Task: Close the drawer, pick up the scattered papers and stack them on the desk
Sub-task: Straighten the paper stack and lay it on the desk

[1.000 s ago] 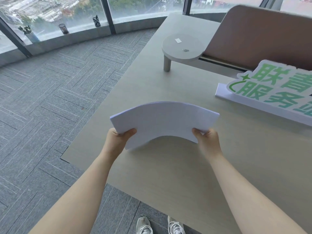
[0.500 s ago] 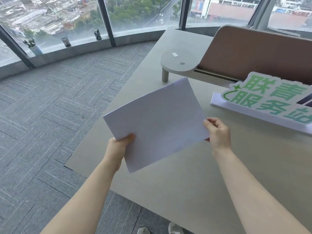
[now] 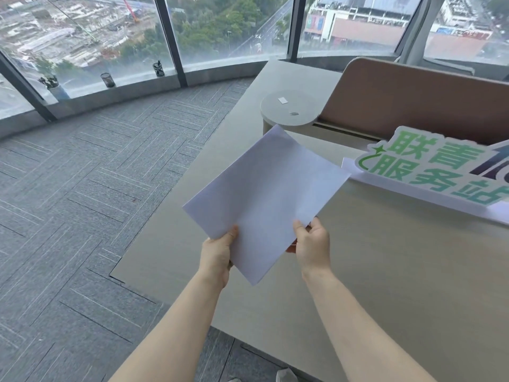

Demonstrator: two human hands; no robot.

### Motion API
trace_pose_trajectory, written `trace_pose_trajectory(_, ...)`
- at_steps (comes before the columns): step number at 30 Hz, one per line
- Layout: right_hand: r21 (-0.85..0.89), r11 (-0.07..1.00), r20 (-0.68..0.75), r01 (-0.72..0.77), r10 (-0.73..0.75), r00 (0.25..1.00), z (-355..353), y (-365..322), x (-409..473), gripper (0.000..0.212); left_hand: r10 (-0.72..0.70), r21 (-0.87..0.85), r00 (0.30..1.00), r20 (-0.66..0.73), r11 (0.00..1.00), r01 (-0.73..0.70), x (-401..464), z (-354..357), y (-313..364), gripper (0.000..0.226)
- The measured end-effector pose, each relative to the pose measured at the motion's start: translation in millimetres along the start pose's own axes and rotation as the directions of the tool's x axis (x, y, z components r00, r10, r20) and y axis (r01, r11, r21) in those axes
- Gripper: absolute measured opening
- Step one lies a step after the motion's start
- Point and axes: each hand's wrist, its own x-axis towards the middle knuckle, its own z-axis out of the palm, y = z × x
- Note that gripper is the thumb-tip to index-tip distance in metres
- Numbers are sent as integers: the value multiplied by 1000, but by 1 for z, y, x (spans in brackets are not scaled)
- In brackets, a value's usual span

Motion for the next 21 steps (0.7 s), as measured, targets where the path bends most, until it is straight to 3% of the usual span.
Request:
trace_pose_trajectory(4, -75, 997, 0, 16, -16, 1000, -2, 3, 2, 13, 0, 22, 1000, 17, 1000, -1, 1, -14, 2, 18)
trace_pose_trajectory(8, -140, 990, -12, 20, -22, 1000, -9, 8, 9, 18, 64, 80, 998, -29, 995, -61, 18, -38, 24, 11)
trace_pose_trajectory(11, -191, 981, 19, 16, -13, 1000, -13, 13, 15, 27, 110, 215, 993, -33, 971, -101, 30, -56, 43, 12)
trace_pose_trajectory(15, -197, 980, 73, 3, 11, 997, -11, 14, 18, 15, 112, 451, 990, 90, 881, -141, 38, -70, 53, 19)
trace_pose_trajectory(18, -198, 980, 102, 3, 17, 995, -5, 15, 20, 13, 119, 490, 984, 133, 855, -170, 41, -71, 52, 22)
trace_pose_trajectory(21, -234, 972, 114, 4, 23, 993, 4, 19, 25, 14, 146, 477, 986, 78, 863, -165, 48, -76, 48, 26)
